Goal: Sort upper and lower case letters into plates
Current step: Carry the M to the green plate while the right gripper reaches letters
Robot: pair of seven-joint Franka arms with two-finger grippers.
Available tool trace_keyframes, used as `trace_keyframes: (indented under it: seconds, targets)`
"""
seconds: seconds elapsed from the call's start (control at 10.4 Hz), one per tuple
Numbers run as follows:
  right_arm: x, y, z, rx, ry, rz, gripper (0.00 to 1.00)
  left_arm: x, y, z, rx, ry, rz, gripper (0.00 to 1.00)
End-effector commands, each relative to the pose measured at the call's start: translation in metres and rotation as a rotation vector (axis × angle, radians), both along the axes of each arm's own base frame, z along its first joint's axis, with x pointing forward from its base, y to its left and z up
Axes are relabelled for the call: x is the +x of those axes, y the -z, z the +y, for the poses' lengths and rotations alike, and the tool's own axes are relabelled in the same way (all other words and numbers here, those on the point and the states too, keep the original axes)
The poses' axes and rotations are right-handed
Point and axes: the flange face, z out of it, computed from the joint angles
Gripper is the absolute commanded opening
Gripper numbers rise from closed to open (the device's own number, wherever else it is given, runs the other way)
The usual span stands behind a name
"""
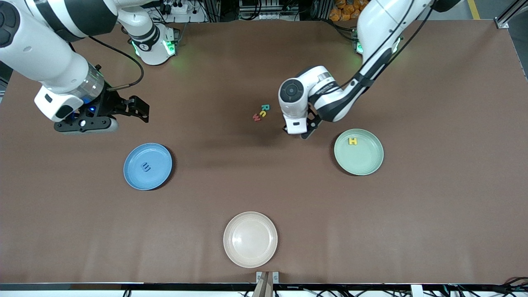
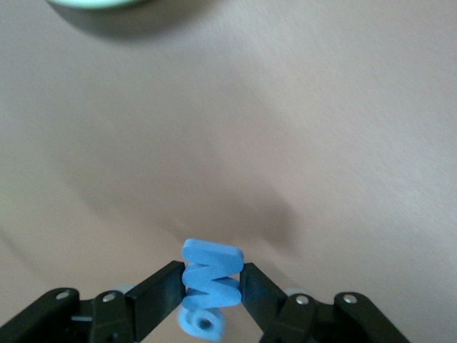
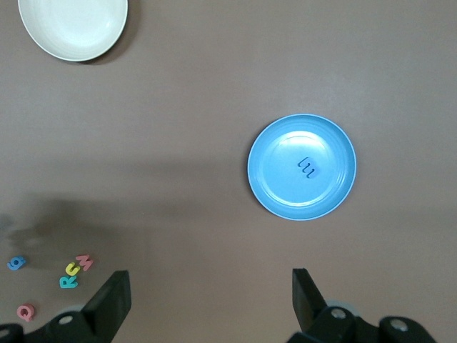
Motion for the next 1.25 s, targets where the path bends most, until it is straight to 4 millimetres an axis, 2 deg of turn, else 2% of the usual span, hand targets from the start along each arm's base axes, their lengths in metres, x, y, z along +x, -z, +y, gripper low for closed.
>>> trace_keyframes:
  seconds: [0.0, 0.1, 0.29, 0.38, 0.57, 0.67, 0.77, 0.86, 0.96, 1.15]
  targets:
    - [0.0, 0.014, 0.014, -0.001, 0.046, 0.007, 1.0, -0.004, -0.014, 0.042, 0.017, 0.141, 0.063, 0.09]
    - [0.0, 0.024, 0.02, -0.003, 0.067, 0.0, 1.0, -0.003, -0.014, 0.062, 0.022, 0.198, 0.087, 0.08]
    - [-0.012, 0.044, 0.055, -0.04, 0.11, 0.002, 1.0, 0.002, -0.021, 0.111, 0.026, 0.386, 0.147, 0.07]
    - [-0.017, 0.055, 0.075, -0.063, 0.141, 0.014, 1.0, 0.012, -0.026, 0.142, 0.02, 0.476, 0.189, 0.07]
    - [-0.027, 0.085, 0.12, -0.104, 0.217, 0.039, 1.0, 0.034, -0.036, 0.19, -0.032, 0.649, 0.283, 0.07]
    - [-0.032, 0.098, 0.135, -0.116, 0.259, 0.056, 1.0, 0.049, -0.043, 0.227, -0.075, 0.728, 0.352, 0.07]
    - [-0.039, 0.109, 0.151, -0.128, 0.296, 0.071, 1.0, 0.055, -0.046, 0.249, -0.111, 0.792, 0.373, 0.08]
    - [-0.046, 0.122, 0.169, -0.137, 0.35, 0.085, 1.0, 0.056, -0.044, 0.251, -0.124, 0.813, 0.374, 0.08]
    - [-0.054, 0.139, 0.186, -0.137, 0.406, 0.085, 1.0, 0.055, -0.046, 0.242, -0.129, 0.831, 0.368, 0.08]
    - [-0.088, 0.181, 0.222, -0.129, 0.505, 0.073, 1.0, 0.056, -0.049, 0.227, -0.143, 0.876, 0.315, 0.09]
